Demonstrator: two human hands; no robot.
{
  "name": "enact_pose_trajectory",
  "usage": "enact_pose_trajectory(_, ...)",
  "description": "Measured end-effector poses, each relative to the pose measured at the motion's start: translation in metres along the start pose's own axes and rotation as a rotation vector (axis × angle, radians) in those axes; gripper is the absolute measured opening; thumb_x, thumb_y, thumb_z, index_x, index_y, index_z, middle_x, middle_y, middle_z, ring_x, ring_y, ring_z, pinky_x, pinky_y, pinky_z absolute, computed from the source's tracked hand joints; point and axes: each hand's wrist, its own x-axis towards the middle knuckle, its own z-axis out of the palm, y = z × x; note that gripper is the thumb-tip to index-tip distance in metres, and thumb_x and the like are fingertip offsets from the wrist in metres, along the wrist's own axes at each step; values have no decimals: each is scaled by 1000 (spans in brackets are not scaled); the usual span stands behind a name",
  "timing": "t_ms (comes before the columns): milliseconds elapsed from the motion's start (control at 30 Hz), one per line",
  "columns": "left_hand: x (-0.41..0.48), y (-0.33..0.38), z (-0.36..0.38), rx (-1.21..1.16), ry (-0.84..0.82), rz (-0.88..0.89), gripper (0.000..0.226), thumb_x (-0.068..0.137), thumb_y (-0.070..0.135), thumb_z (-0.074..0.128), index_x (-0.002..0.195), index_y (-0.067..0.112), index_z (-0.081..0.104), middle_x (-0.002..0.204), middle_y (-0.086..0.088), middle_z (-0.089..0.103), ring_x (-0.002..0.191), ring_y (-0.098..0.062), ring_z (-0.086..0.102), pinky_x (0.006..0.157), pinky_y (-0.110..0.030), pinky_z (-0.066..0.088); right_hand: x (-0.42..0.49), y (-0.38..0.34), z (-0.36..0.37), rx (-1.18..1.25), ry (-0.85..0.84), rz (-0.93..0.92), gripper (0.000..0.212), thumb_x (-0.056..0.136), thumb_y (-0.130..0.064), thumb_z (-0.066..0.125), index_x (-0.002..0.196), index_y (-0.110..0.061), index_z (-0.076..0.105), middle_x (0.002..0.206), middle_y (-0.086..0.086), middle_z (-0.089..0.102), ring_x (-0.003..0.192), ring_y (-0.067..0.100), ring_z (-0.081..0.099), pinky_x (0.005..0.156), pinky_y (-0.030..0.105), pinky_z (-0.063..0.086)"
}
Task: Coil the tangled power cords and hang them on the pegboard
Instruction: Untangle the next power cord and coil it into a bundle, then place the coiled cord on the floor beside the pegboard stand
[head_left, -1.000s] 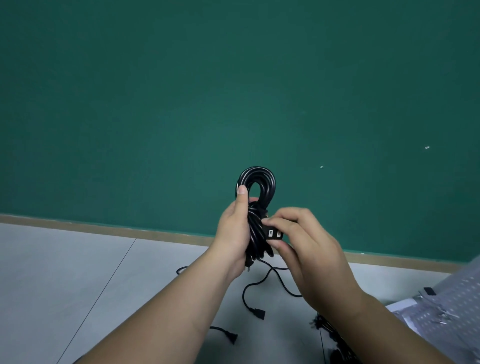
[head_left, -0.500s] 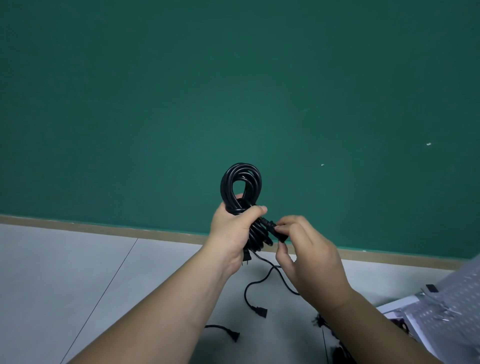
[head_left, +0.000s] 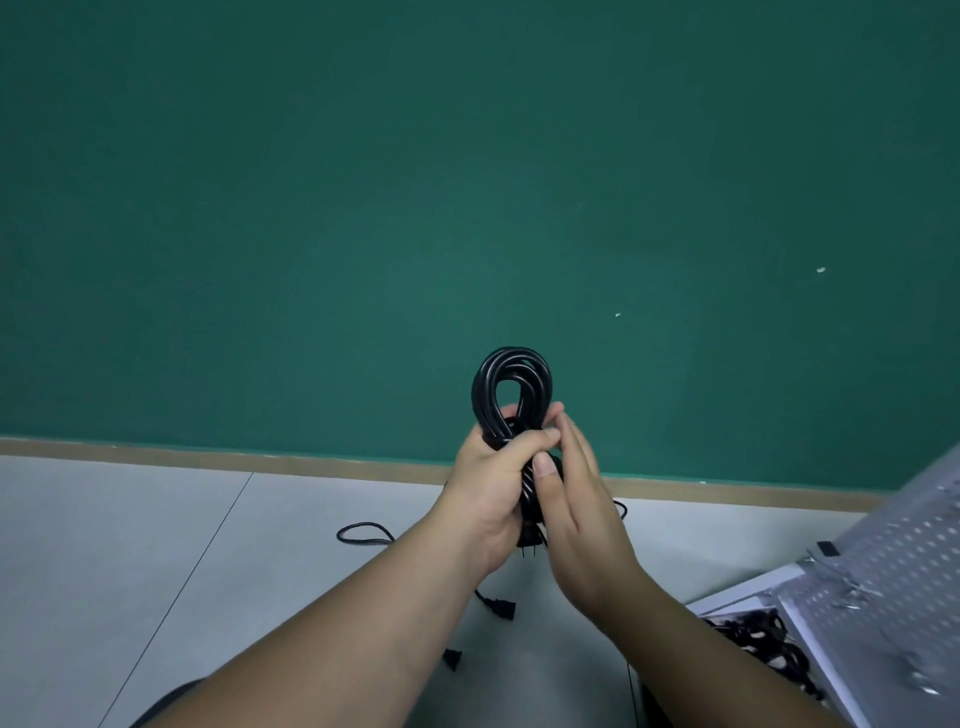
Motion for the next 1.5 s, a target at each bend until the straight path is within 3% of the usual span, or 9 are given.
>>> enact_pose_trajectory(167, 8, -14, 6, 64, 11, 12, 34, 93, -4, 73, 120, 15, 66, 118, -5, 79, 114, -23, 75, 97, -44, 58, -6, 14, -6, 129, -59, 41, 67, 107, -50, 32, 169, -30, 13, 174, -22, 11, 156, -13, 6, 124, 9, 11)
enact_pose_trajectory(300, 16, -39, 16, 240, 113, 75, 34, 90, 2, 79, 117, 19, 66, 110, -3, 80, 108, -24, 77, 96, -42, 60, -24, 30, -6, -96, 47, 114, 54, 113, -33, 35, 166, -34, 25, 167, -15, 32, 152, -1, 32, 123, 29, 34)
enact_pose_trajectory(467, 19, -74, 25, 225, 127, -45, 32, 91, 18, 84, 118, 15, 67, 109, -9, 80, 98, -24, 79, 83, -38, 63, -53, 45, -13, -232, 60, 219, 65, 110, -29, 45, 166, -39, 14, 148, -8, 46, 133, 11, 52, 105, 37, 50)
enact_pose_trajectory(667, 9, -119, 20, 317, 68, -373, 31, 98, 30, 76, 123, 17, 65, 116, -19, 76, 107, -38, 75, 98, -54, 59, -76, 87, -40, -242, -47, 434, 24, 108, -25, 51, 132, -26, 51, 114, -2, 64, 101, 18, 65, 81, 35, 51)
enact_pose_trajectory(767, -3, -154, 13, 410, 56, -431, 23, 104, 31, 68, 119, 15, 64, 112, -19, 76, 98, -34, 75, 82, -45, 61, -103, 114, -34, -155, -70, 575, 17, 107, -25, 51, 122, -19, 51, 113, 4, 64, 99, 19, 66, 86, 42, 57)
enact_pose_trajectory(933, -10, -198, 0, 497, 81, -475, 30, 102, 39, 71, 117, 13, 68, 105, -16, 79, 101, -39, 76, 92, -61, 60, -132, 145, -31, 80, -83, 718, 21, 108, -20, 50, 129, -21, 50, 118, -1, 69, 105, 13, 69, 91, 40, 60)
enact_pose_trajectory(1133, 1, -237, -23, 707, 3, -551, 40, 102, 45, 68, 124, 11, 68, 110, -8, 78, 100, -23, 75, 81, -32, 62, -149, 181, -36, -196, -166, 755, 12, 108, -21, 50, 118, -15, 52, 101, 0, 65, 85, 13, 63, 72, 31, 54)
enact_pose_trajectory(1233, 2, -256, -36, 723, -25, -612, 25, 105, 33, 67, 119, 12, 70, 108, -8, 78, 95, -18, 74, 66, -20, 58, -149, 201, -32, -390, -237, 801, 16, 106, -26, 50, 118, -15, 51, 112, 6, 63, 98, 24, 65, 87, 45, 57)
enact_pose_trajectory(1500, 29, -295, -67, 751, 4, -630, 16, 106, 19, 62, 119, 13, 70, 111, -12, 78, 86, -20, 74, 63, -26, 56, -148, 244, -4, -530, -224, 853, 46, 109, -25, 50, 152, -15, 37, 145, 13, 36, 109, 32, 65, 91, 38, 51)
